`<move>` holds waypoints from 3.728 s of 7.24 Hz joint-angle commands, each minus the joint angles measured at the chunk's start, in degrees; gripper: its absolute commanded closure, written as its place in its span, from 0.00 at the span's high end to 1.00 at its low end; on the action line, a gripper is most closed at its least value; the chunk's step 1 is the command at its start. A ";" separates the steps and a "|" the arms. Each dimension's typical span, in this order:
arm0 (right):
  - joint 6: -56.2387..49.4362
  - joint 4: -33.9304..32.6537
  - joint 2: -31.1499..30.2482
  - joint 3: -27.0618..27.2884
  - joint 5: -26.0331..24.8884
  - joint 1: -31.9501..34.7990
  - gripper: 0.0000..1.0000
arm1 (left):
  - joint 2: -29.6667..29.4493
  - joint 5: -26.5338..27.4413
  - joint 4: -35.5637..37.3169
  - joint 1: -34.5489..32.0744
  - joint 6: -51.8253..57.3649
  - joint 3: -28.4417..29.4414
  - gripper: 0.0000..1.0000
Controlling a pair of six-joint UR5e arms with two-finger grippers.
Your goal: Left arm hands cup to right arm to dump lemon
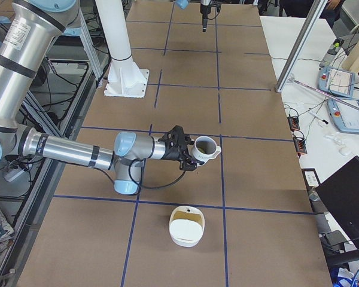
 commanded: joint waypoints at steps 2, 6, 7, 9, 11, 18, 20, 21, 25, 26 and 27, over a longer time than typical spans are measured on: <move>20.89 16.93 0.77 -12.13 2.99 4.38 0.13 | 0.00 0.00 -0.03 0.08 -0.55 -0.01 1.00; 50.16 31.60 9.45 -28.27 2.73 4.29 0.14 | -0.62 0.00 0.06 -0.01 -0.98 -0.36 1.00; 58.41 33.48 10.43 -29.45 2.47 4.29 0.14 | -0.62 0.00 0.06 -0.01 -0.99 -0.54 1.00; 69.24 35.42 10.62 -29.47 0.37 4.29 0.14 | -0.62 0.00 0.06 0.08 -0.99 -0.54 1.00; 80.68 38.14 10.71 -29.64 -3.15 4.29 0.14 | -0.97 0.00 0.06 -0.01 -0.99 -0.54 1.00; 107.49 41.06 10.79 -30.26 -13.08 4.29 0.21 | -1.06 -0.09 0.15 -0.01 -1.34 -1.16 1.00; 114.96 44.22 10.62 -30.52 -13.53 4.29 0.22 | -1.06 -0.09 0.15 0.08 -1.34 -1.07 1.00; 117.00 44.22 10.53 -30.61 -13.96 4.38 0.22 | -1.41 -0.09 0.23 0.08 -1.34 -1.15 1.00; 123.69 45.89 10.09 -30.61 -15.46 4.38 0.21 | -1.41 -0.09 0.32 0.08 -1.34 -1.07 1.00; 123.88 46.07 10.09 -30.61 -15.46 4.38 0.21 | -1.41 -0.09 0.32 0.08 -1.34 -1.07 1.00; 123.79 46.07 10.09 -30.61 -15.46 4.38 0.21 | -1.50 -0.09 0.58 0.08 -1.34 -1.15 1.00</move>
